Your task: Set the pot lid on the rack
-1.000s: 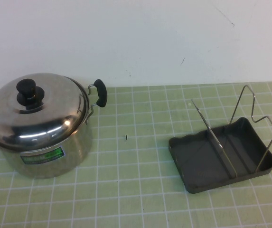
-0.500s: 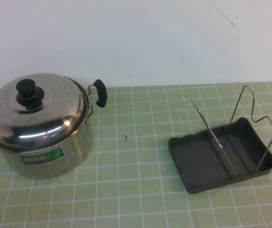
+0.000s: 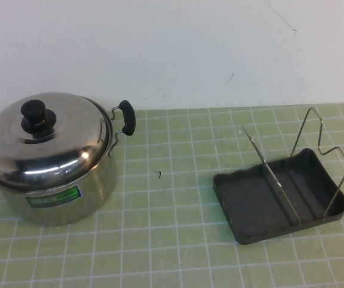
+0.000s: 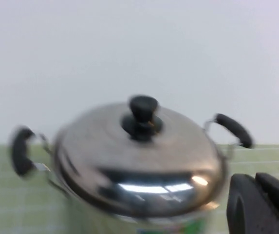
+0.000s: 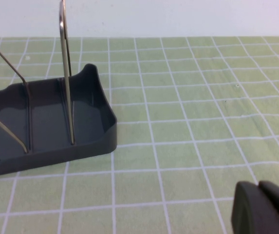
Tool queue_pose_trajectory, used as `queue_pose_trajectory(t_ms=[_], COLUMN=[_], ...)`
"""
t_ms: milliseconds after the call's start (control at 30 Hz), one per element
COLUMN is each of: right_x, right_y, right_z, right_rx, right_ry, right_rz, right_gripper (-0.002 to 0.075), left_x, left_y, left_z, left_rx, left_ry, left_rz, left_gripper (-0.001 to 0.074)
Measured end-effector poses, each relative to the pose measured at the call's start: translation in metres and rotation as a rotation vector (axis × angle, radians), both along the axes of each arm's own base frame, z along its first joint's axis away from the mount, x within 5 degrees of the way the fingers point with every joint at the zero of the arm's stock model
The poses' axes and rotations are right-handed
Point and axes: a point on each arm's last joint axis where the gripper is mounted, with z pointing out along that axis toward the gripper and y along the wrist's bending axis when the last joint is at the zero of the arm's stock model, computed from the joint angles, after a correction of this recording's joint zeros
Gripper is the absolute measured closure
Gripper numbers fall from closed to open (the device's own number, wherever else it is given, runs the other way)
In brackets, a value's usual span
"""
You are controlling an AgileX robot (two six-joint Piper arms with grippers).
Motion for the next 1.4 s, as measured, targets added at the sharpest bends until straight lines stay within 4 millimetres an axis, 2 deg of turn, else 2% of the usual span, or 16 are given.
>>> queue_pose_trajectory(t_ms=[167,233,300,500,533,600,733,967,1167,1300,1400], right_x=[0.0,0.0,0.0,0.0,0.0,0.0,0.0,0.0,0.0,0.0,0.0], right_y=[0.0,0.0,0.0,0.0,0.0,0.0,0.0,0.0,0.0,0.0,0.0], right_z=[0.0,0.0,0.0,0.0,0.0,0.0,0.0,0.0,0.0,0.0,0.0], right_rx=[0.0,0.0,0.0,0.014,0.014,0.016,0.016,0.016,0.016,0.016,0.016], right_ry=[0.0,0.0,0.0,-0.001,-0.001,-0.001,-0.001,-0.001,-0.001,-0.001,-0.001], right_rz=[0.0,0.0,0.0,-0.005,-0.005,-0.005,-0.005,-0.005,-0.005,-0.005,-0.005], right_gripper=[0.0727,0.0727,0.0727,0.0727,0.0727,0.0727,0.0727,0.0727,0.0727,0.0727,0.0727], left_x=[0.037,0.054,0.075,0.13,0.14,0.157,0.188,0.23,0.249,0.255,0.257], left_y=[0.003,0.0,-0.006,-0.019,-0.02,-0.022,-0.024,-0.028,-0.025,-0.025,-0.025], left_z=[0.031,0.039,0.04,0.024,0.022,0.015,0.003,-0.018,-0.038,-0.054,-0.058], left_rx=[0.227,0.277,0.278,0.168,0.153,0.147,0.145,0.143,0.129,0.124,0.126], left_ry=[-0.01,-0.052,-0.089,-0.114,-0.113,-0.1,-0.084,-0.052,-0.044,-0.001,0.002], left_rz=[0.041,0.037,0.01,-0.038,-0.035,-0.027,-0.011,0.011,0.066,0.078,0.081], left_gripper=[0.0732,0.0696,0.0612,0.025,0.0202,0.0164,0.014,0.0162,0.0176,0.0176,0.0176])
